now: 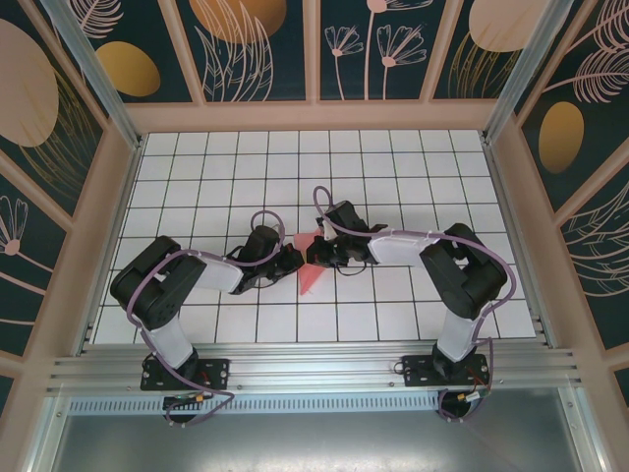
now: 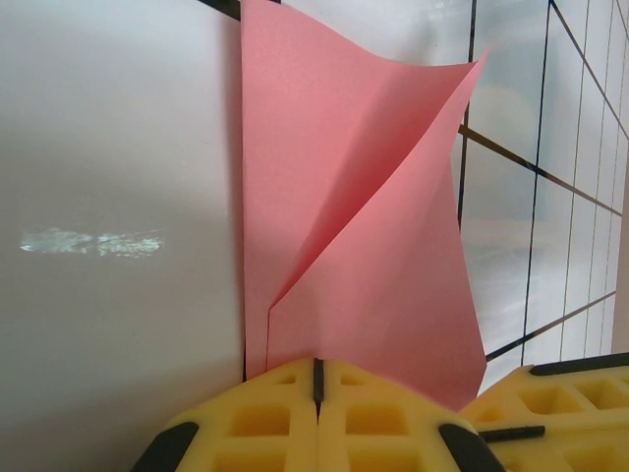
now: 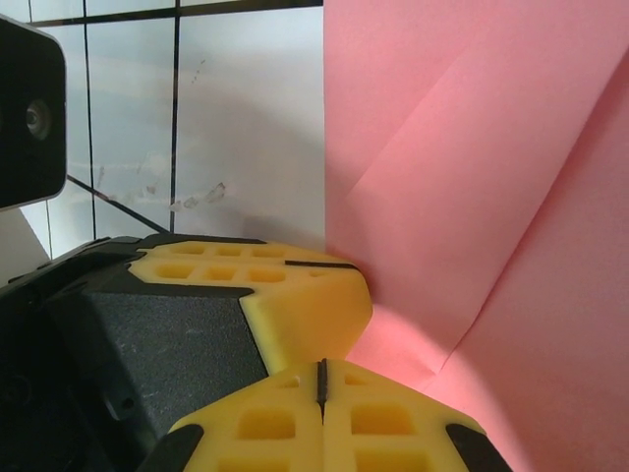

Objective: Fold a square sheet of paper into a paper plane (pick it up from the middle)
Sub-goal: Fourth fold the wing at the center of the table.

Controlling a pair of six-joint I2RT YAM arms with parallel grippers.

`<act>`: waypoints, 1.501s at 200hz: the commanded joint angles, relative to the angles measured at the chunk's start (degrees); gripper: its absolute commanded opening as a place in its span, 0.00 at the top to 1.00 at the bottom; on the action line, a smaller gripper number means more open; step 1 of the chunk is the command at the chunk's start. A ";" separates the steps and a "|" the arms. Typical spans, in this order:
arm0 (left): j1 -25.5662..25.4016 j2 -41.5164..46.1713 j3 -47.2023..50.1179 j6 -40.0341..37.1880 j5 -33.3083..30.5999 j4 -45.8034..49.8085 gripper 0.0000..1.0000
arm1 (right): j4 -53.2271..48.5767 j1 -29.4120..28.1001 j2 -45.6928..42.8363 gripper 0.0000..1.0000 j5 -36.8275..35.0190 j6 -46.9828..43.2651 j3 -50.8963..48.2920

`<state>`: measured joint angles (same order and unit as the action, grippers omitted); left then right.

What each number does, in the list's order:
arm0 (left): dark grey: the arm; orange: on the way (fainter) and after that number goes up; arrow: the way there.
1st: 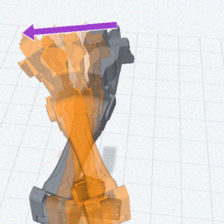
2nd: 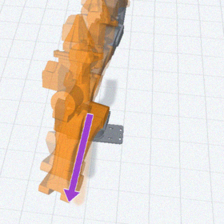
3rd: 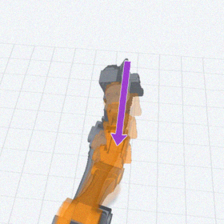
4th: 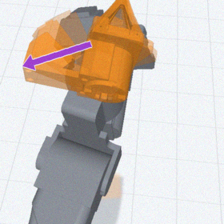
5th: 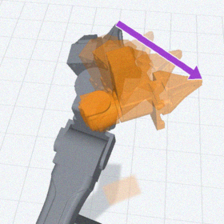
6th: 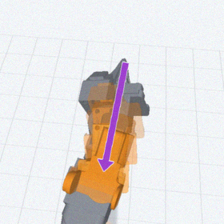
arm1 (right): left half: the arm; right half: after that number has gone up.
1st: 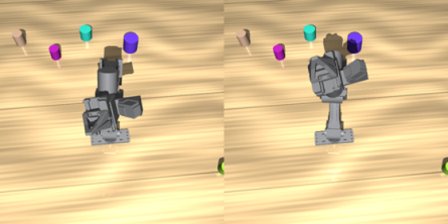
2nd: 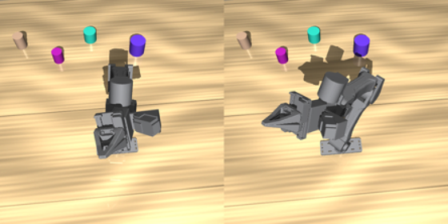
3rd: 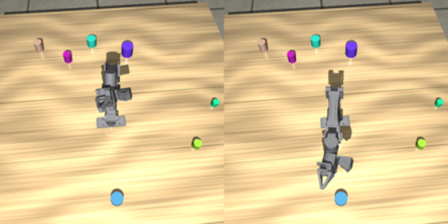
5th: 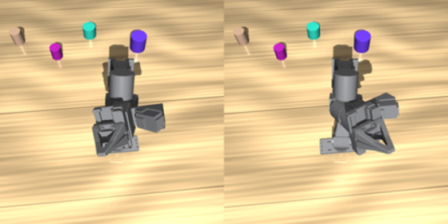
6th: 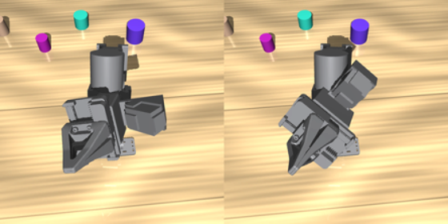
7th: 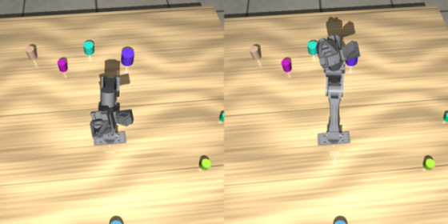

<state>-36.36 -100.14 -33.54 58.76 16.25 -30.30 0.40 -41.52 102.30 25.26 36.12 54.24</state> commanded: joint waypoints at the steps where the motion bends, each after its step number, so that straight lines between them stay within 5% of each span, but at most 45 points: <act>1: -0.12 -1.90 1.74 0.48 0.37 5.62 0.96 | -0.20 -1.75 -2.11 0.99 -1.87 1.61 -3.43; 148: -0.14 -1.20 1.59 0.23 -0.17 6.99 0.97 | 5.13 -2.60 0.52 0.98 1.67 2.71 -4.03; 229: -0.12 -1.42 1.99 -0.31 0.95 6.59 0.97 | -4.78 -3.23 1.65 0.99 -4.54 -1.93 -4.09; 300: -0.16 -1.73 2.07 -0.47 1.37 6.31 0.97 | -1.11 -4.25 -4.73 0.98 -0.45 0.56 -3.38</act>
<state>-36.36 -100.14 -33.52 58.74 16.32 -30.35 -0.67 -44.91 100.68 22.92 36.01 50.50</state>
